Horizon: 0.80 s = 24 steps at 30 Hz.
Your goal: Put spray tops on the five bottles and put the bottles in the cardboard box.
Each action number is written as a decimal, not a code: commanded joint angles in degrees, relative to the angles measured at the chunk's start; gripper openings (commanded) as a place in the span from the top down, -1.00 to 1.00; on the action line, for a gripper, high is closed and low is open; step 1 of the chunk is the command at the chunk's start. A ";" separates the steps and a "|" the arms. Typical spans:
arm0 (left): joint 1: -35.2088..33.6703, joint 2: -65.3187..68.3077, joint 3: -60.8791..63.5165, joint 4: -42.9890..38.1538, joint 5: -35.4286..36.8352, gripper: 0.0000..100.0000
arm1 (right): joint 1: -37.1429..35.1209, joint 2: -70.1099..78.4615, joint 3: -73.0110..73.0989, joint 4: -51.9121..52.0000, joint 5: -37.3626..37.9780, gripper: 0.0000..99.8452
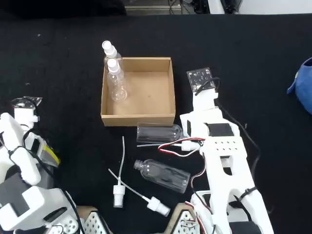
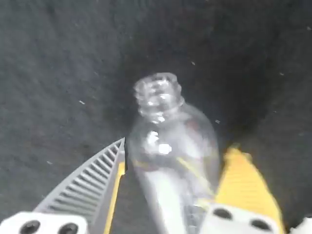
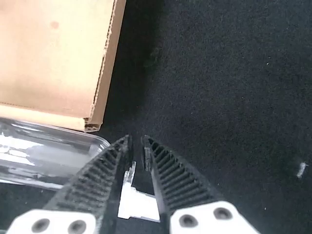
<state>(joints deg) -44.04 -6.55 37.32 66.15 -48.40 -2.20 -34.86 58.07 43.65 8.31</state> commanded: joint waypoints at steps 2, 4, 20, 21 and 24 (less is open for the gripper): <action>0.40 -0.26 -3.03 2.02 4.75 0.91 | 1.05 -1.27 -0.40 -1.41 -0.44 0.97; 0.04 -0.44 -3.82 1.76 4.75 0.93 | 1.05 -1.36 -0.40 -1.41 -0.44 0.97; -12.97 -0.35 -7.69 1.05 -2.64 0.94 | -16.26 -3.30 -22.29 33.85 21.45 0.90; -14.20 -0.35 -7.60 0.26 -2.64 0.94 | -18.99 -3.30 -22.29 35.34 23.21 0.84; -17.45 -0.26 -7.69 -0.79 -2.64 0.94 | -26.37 -3.30 -20.97 37.45 28.48 0.68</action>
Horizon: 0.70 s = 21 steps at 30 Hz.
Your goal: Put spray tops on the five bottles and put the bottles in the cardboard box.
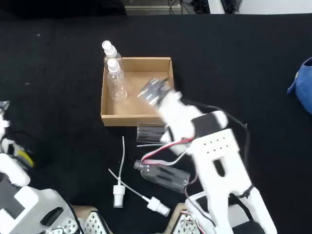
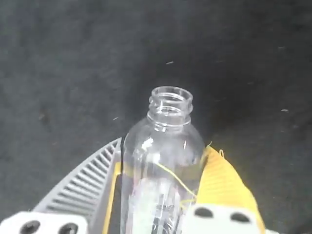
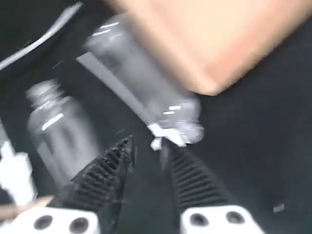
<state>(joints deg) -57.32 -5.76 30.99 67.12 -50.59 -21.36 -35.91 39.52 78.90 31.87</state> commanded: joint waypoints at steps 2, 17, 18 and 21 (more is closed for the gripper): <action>-5.41 -0.62 -1.36 -1.41 -0.09 0.94 | -12.04 -2.24 -1.01 1.76 8.53 0.66; -17.36 -0.44 -7.16 -0.79 2.46 0.94 | -36.48 14.99 0.57 -7.03 13.19 0.53; -17.27 -0.35 -7.16 0.35 2.46 0.94 | -37.27 15.87 0.57 -7.30 14.68 0.48; -16.92 1.05 -8.13 4.40 2.46 0.94 | -39.38 17.98 0.57 -8.62 17.32 0.42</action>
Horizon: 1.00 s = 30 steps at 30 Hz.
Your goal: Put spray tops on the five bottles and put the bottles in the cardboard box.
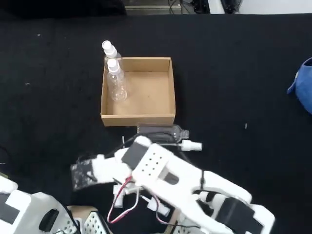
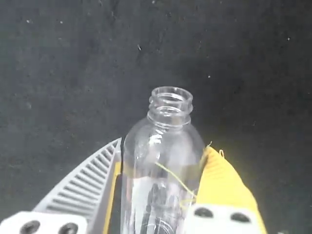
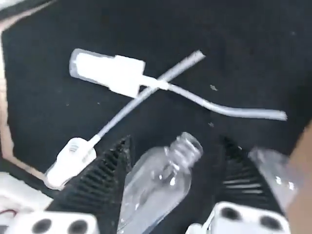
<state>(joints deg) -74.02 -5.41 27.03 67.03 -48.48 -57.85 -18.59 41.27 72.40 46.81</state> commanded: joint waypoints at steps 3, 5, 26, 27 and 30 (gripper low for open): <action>-0.40 3.08 -7.08 7.74 0.35 0.94 | -4.48 1.45 -1.45 -4.13 2.64 0.42; -1.10 5.36 -9.27 9.93 0.35 0.94 | -6.33 1.89 -1.27 -5.10 2.73 0.42; -3.56 18.46 -34.42 23.03 0.35 0.94 | -10.99 7.96 2.77 -13.10 2.29 0.42; -4.00 18.81 -34.59 23.03 0.35 0.94 | -10.99 7.96 2.95 -14.15 2.20 0.42; -4.79 20.40 -34.86 22.59 1.41 0.94 | -10.73 7.96 3.03 -15.21 -0.09 0.42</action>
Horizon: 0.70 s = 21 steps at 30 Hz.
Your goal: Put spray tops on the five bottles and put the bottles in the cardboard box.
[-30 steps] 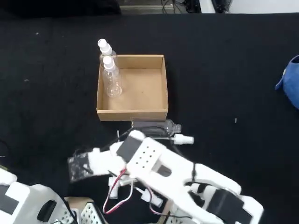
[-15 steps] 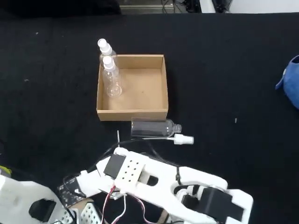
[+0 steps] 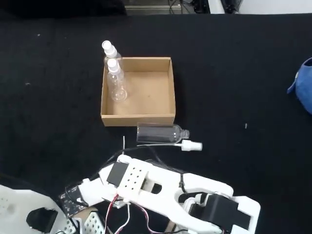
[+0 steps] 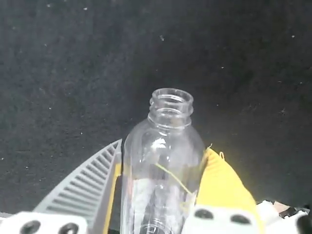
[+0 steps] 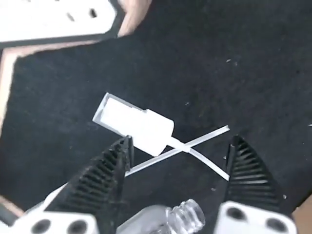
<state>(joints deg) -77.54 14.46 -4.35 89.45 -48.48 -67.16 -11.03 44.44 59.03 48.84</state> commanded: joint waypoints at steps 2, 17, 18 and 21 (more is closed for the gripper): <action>-2.59 2.02 -3.47 -2.11 4.13 0.94 | -1.41 0.40 -0.31 -2.02 -4.92 0.42; -5.67 4.13 -6.99 -2.20 6.33 0.94 | -1.58 -0.13 3.12 -2.29 -0.18 0.42; -5.76 4.13 -7.08 -2.20 5.54 0.94 | -1.58 -0.22 2.77 -2.11 0.00 0.42; -6.20 4.13 -7.16 -1.85 4.57 0.94 | -1.05 -0.22 0.13 -0.79 -0.26 0.42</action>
<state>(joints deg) -82.90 19.12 -8.40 86.73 -42.42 -67.34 -11.03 47.43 56.48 47.78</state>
